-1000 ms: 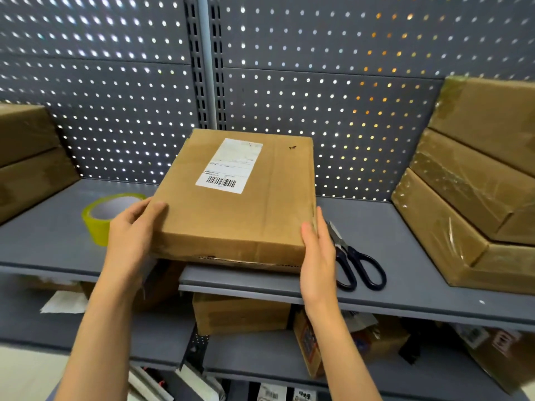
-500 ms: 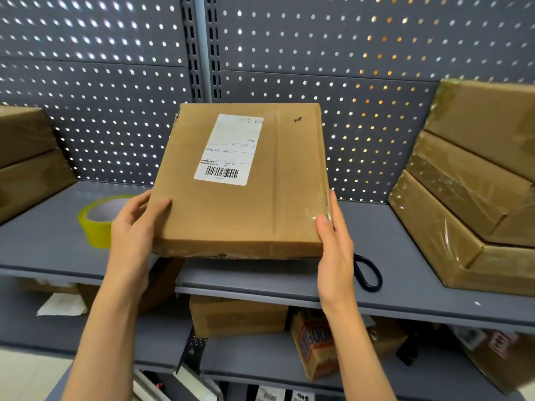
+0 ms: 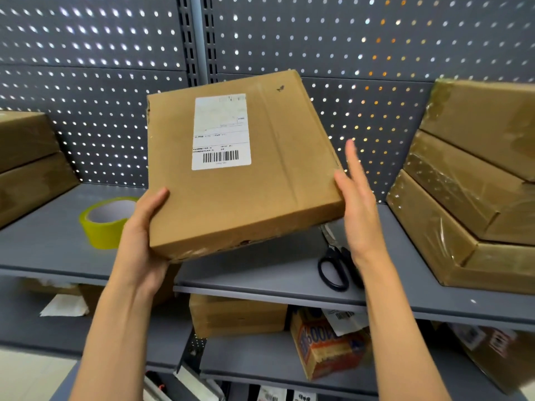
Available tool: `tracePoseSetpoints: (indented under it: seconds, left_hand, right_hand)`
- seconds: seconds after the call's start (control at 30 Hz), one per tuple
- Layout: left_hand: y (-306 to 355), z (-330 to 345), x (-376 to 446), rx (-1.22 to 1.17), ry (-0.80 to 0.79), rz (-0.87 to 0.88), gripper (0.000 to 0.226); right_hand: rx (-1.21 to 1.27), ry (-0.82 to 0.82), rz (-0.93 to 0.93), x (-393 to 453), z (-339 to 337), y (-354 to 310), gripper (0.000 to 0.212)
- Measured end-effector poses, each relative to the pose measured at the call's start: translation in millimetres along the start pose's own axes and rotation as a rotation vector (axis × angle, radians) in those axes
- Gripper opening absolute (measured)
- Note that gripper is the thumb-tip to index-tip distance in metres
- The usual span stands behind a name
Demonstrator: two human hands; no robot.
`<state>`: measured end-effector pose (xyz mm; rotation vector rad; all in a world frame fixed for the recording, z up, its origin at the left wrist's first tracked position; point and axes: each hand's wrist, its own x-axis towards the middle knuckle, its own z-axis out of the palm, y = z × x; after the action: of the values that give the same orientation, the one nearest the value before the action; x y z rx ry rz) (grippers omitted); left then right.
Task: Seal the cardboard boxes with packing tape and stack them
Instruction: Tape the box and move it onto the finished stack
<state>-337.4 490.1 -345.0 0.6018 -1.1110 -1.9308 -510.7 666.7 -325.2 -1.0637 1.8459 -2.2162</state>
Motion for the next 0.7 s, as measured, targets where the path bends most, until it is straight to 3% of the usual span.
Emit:
tracePoseSetpoints:
  seconds: [0.13, 0.27, 0.33, 0.53, 0.6, 0.7]
  left_hand:
    - [-12.7, 17.8, -8.3, -0.137, 0.022, 0.102, 0.067]
    - [-34.2, 54.2, -30.4, -0.227, 0.017, 0.132, 0.089]
    - [-46.8, 67.7, -43.8, -0.19, -0.005, 0.143, 0.104]
    - [-42.1, 59.1, -41.5, -0.04, 0.016, 0.149, 0.129]
    - [-29.6, 46.0, -32.4, -0.03, 0.1, 0.186, 0.125]
    - [-10.7, 21.3, -19.6, 0.008, 0.15, 0.207, 0.096]
  right_hand:
    - [0.138, 0.182, 0.061, -14.4, 13.1, 1.2, 0.087]
    - [0.264, 0.0, 0.216, -44.8, 51.1, 4.8, 0.115]
    - [0.335, -0.055, 0.21, -53.1, 65.1, 8.2, 0.119]
    - [0.425, 0.007, 0.232, -43.6, 45.2, 16.6, 0.11]
    - [0.373, -0.006, 0.261, -37.6, 29.3, 15.4, 0.111]
    - [0.323, -0.079, 0.321, -29.4, 8.0, 15.7, 0.102]
